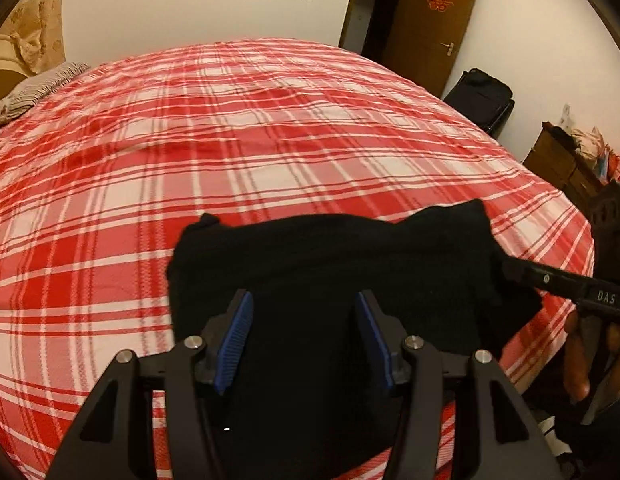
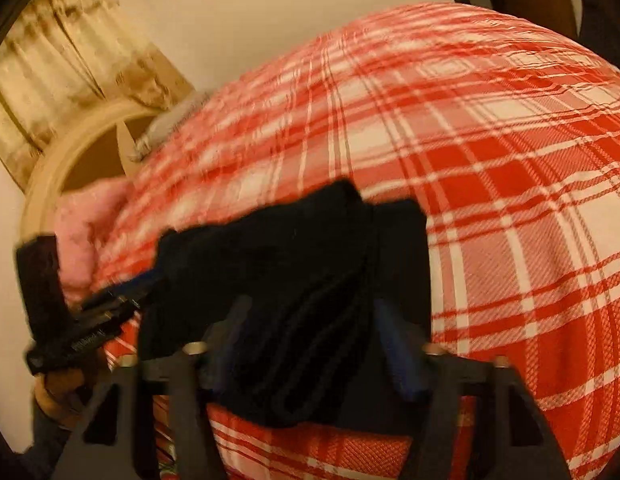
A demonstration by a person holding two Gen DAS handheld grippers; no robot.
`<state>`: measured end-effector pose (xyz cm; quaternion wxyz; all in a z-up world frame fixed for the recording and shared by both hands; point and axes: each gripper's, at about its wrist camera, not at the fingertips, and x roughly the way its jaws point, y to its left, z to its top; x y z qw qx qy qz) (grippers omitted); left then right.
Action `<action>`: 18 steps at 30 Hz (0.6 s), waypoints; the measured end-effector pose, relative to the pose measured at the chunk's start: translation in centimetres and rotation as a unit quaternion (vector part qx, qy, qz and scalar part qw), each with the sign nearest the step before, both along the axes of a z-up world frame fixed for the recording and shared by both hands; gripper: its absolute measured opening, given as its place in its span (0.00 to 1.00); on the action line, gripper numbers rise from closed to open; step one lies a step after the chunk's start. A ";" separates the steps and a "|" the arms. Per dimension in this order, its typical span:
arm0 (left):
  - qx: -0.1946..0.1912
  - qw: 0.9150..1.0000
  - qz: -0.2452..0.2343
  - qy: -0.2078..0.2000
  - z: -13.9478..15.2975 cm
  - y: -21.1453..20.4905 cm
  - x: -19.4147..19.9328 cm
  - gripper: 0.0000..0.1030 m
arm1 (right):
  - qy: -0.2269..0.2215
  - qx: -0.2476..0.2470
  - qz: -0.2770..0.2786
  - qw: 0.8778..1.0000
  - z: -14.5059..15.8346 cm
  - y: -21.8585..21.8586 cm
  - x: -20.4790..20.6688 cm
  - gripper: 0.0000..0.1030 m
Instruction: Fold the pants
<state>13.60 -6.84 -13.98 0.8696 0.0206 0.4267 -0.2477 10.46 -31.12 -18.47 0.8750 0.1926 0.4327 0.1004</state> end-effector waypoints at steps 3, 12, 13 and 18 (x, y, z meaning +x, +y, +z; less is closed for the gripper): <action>-0.007 1.000 0.007 0.005 -0.3 0.5 0.0 0.59 | -0.004 -0.012 0.004 1.000 0.0 0.0 -0.5 0.15; -0.004 1.000 0.021 -0.003 -0.9 0.6 0.8 0.71 | 0.018 0.020 -0.012 1.000 -1.0 -3.3 -1.1 0.18; -0.001 1.000 0.022 0.000 -1.2 0.7 0.9 0.71 | 0.025 0.044 -0.024 0.998 -2.0 -4.2 -1.0 0.18; 0.001 1.000 0.022 0.003 -1.7 0.8 0.8 0.71 | 0.005 0.031 -0.036 0.999 -0.6 -4.7 -1.6 0.35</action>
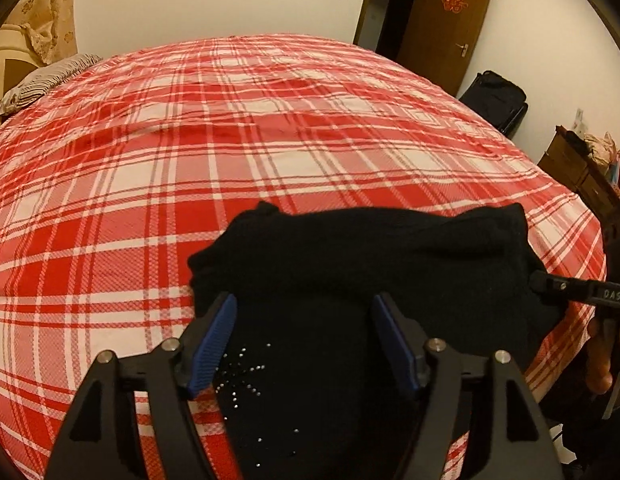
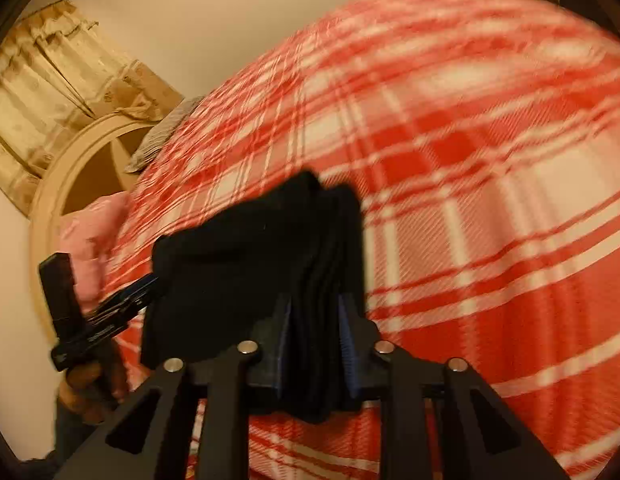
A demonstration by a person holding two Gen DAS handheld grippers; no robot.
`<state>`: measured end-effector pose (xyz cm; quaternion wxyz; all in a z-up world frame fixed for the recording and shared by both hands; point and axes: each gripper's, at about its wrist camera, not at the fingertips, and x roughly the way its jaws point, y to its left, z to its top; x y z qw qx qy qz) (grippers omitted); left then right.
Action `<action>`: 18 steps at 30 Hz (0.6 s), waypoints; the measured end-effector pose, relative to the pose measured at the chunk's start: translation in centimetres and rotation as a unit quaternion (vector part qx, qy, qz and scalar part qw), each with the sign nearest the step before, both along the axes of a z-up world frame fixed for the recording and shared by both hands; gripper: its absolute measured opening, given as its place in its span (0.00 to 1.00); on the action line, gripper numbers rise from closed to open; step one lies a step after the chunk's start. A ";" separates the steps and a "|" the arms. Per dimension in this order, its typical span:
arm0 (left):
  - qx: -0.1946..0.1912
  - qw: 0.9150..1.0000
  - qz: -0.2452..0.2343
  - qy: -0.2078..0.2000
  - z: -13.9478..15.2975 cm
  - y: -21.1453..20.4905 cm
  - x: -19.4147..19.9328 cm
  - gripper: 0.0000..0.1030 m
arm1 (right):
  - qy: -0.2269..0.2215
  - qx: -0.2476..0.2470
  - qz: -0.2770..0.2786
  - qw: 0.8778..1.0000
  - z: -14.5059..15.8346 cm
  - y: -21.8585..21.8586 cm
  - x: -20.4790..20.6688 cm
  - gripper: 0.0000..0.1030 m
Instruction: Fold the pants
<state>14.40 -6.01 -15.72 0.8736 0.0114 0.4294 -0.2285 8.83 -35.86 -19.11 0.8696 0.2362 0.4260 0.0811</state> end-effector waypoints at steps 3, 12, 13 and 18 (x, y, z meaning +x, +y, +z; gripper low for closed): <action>-0.004 1.000 0.004 -0.001 0.4 0.1 0.0 0.71 | -0.048 -0.044 -0.018 0.998 2.7 0.8 -0.3 0.42; 0.024 1.000 -0.004 -0.017 0.5 -1.4 0.3 0.77 | -0.018 -0.033 0.033 0.999 0.8 2.9 6.1 0.52; 0.024 1.000 -0.005 -0.016 0.5 -1.3 0.3 0.78 | -0.026 -0.018 0.033 0.999 0.6 2.4 5.9 0.52; 0.024 1.000 -0.003 -0.013 0.6 -0.9 -0.1 0.79 | -0.048 -0.039 0.023 0.998 2.5 2.4 3.1 0.52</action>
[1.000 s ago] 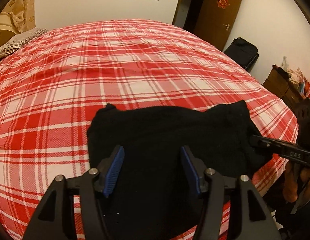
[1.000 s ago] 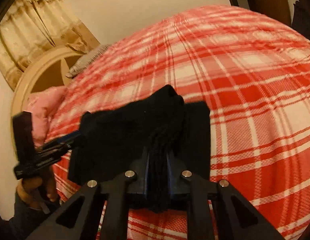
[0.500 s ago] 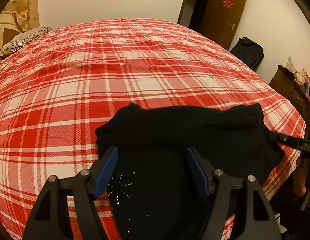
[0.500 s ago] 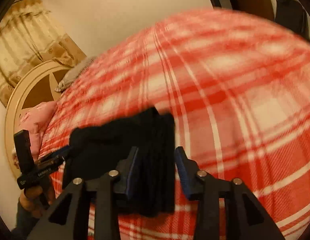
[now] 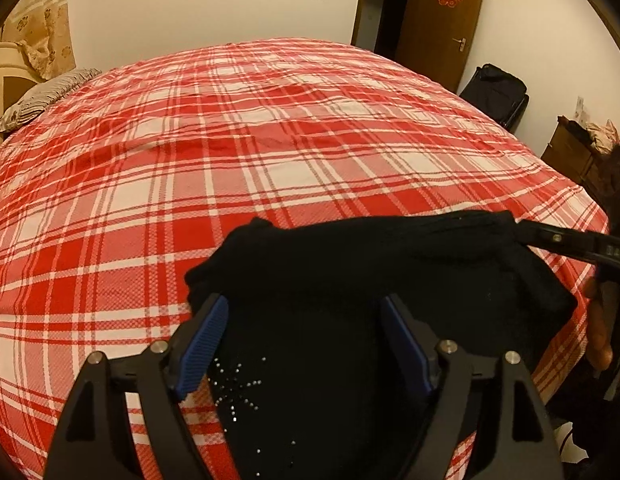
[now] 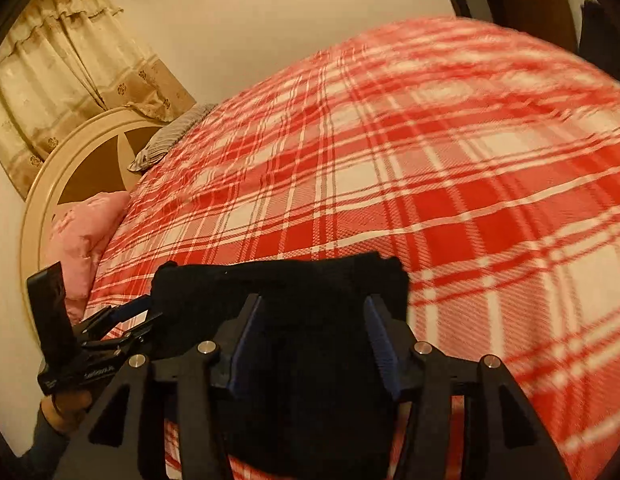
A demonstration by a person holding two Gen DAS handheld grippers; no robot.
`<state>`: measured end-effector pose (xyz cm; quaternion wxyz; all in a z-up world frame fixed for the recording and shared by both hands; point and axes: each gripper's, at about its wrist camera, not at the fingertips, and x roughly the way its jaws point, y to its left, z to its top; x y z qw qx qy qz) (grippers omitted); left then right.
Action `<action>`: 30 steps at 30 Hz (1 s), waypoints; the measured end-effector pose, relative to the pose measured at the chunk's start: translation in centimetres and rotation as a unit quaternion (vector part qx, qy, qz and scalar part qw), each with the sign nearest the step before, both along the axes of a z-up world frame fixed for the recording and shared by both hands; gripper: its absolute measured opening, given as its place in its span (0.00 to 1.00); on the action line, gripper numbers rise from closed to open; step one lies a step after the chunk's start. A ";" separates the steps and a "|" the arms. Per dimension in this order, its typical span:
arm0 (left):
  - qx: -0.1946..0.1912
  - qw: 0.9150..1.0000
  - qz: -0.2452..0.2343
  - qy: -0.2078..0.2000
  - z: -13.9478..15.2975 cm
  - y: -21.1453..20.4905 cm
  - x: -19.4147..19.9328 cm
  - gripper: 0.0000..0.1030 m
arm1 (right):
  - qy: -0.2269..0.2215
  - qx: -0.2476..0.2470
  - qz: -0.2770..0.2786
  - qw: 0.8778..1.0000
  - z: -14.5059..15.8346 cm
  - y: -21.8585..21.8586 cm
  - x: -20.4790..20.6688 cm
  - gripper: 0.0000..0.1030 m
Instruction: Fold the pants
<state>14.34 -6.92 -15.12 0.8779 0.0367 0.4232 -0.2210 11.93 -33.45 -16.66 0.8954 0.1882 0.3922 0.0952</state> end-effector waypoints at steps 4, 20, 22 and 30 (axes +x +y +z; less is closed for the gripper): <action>-0.001 1.000 -0.001 0.000 0.1 0.2 -0.6 0.80 | -0.026 -0.015 0.026 0.999 1.5 1.2 -3.3 0.52; 0.000 1.000 0.009 0.004 -0.8 0.8 -1.3 0.91 | 0.010 -0.071 0.077 0.994 -2.3 2.5 -6.6 0.52; -0.001 1.000 0.010 0.007 -1.0 0.8 -1.4 0.91 | 0.006 -0.080 0.080 0.994 -2.6 2.6 -6.7 0.52; -0.007 1.000 0.007 0.010 -1.0 1.4 -2.3 0.92 | 0.003 -0.091 0.083 0.992 -3.0 2.6 -7.0 0.53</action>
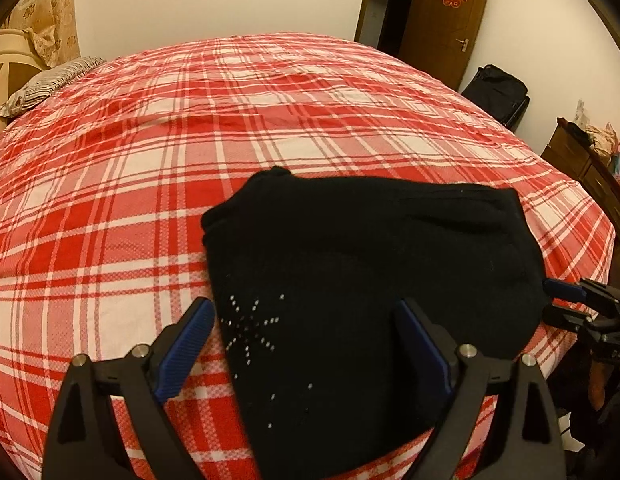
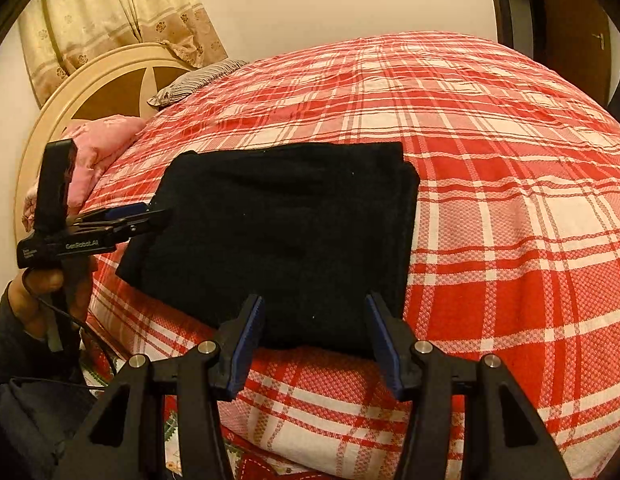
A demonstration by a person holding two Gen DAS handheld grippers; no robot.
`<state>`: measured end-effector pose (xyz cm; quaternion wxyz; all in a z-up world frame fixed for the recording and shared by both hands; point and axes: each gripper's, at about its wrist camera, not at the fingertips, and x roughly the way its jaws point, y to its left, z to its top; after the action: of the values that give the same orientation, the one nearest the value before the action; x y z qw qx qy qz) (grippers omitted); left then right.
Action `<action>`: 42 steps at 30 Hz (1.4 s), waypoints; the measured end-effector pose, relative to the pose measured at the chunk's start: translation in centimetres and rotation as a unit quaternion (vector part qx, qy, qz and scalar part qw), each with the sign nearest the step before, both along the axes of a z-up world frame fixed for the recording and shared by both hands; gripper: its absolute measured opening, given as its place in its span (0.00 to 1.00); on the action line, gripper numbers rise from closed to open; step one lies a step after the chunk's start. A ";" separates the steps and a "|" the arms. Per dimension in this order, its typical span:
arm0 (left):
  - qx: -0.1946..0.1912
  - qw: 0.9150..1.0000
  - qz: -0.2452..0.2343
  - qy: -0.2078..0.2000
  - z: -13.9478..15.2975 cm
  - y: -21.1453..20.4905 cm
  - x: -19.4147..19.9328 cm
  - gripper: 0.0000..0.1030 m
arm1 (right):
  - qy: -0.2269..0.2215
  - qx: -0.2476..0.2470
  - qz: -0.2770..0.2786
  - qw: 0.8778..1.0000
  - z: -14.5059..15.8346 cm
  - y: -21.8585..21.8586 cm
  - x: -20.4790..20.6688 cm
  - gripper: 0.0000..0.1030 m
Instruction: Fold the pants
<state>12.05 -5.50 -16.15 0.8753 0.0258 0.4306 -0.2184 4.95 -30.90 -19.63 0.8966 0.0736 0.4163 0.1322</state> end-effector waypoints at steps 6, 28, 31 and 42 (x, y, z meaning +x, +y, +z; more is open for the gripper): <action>-0.009 0.999 0.035 -0.034 0.8 3.1 -0.8 0.92 | -0.030 0.024 -0.012 0.999 2.0 -0.9 -1.4 0.52; -0.055 0.998 0.032 0.014 -1.5 2.7 2.7 0.94 | 0.057 0.139 -0.097 0.984 -1.6 -5.4 5.5 0.53; -0.052 0.998 0.030 0.009 -1.5 2.5 2.5 0.94 | 0.059 0.150 -0.091 0.983 -1.9 -5.8 5.5 0.53; -0.060 0.998 0.016 0.001 -1.8 2.0 2.8 0.94 | 0.028 0.155 -0.091 0.983 -2.0 -5.1 6.1 0.48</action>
<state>14.89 -3.46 -17.91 0.8782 -0.0335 0.4181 -0.2298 11.01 -36.03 -21.63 0.8705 0.2525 0.4077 0.1107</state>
